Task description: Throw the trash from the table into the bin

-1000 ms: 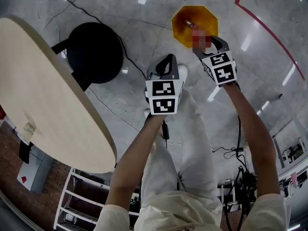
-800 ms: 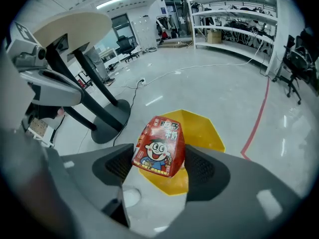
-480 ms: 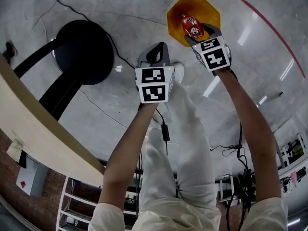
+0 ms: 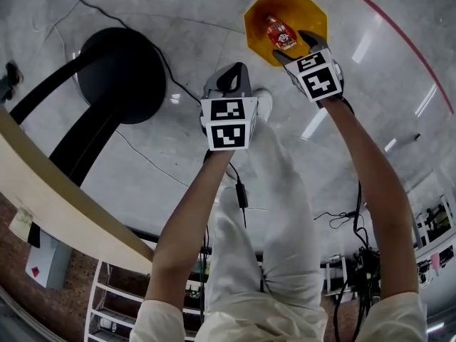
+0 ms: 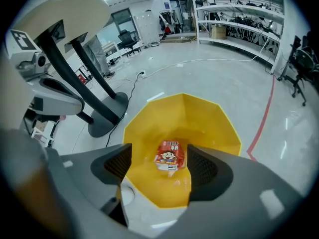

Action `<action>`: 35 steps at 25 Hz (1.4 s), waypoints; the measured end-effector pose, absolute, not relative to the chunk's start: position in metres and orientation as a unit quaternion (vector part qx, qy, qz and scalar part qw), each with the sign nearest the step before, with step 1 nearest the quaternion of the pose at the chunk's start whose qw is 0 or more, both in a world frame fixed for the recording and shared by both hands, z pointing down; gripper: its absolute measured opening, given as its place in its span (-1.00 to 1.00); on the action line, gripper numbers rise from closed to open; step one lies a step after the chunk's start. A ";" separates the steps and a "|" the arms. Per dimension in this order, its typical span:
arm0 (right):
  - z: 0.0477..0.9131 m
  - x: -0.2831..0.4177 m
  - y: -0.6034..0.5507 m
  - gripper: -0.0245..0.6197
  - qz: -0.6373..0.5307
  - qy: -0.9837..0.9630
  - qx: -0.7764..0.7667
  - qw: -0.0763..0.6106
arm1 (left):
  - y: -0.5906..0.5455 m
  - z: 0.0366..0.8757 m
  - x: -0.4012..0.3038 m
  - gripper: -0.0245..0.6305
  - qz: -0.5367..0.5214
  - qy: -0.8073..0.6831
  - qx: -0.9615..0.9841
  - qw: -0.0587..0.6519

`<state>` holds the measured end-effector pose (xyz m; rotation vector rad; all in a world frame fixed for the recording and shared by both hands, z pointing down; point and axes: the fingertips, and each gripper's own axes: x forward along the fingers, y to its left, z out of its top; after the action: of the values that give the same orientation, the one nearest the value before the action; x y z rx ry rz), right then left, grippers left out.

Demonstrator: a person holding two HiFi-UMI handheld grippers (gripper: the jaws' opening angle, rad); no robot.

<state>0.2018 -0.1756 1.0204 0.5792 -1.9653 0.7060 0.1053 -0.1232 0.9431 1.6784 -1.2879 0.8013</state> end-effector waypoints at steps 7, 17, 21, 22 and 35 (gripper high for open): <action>0.970 0.206 -0.185 -0.01 0.291 -0.807 0.260 0.444 | -0.136 0.899 0.112 -0.91 0.327 -0.512 0.676 0.417; 0.832 0.221 -0.198 -0.73 0.282 -0.811 0.317 0.403 | -0.151 0.759 0.129 -0.91 0.319 -0.502 0.703 0.391; 0.772 0.231 -0.199 -0.84 0.273 -0.812 0.323 0.402 | -0.158 0.691 0.129 -0.91 0.305 -0.515 0.707 0.377; 0.754 0.233 -0.196 -0.86 0.270 -0.813 0.321 0.404 | -0.158 0.672 0.130 -0.91 0.302 -0.517 0.708 0.375; 0.592 0.220 -0.148 -0.90 0.224 -0.860 0.244 0.388 | -0.115 0.534 0.151 -0.91 0.282 -0.512 0.740 0.334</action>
<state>0.2198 -0.1479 0.5918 0.6207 -2.1868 0.5702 0.1515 -0.1154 0.5344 1.9314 -1.3360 0.7357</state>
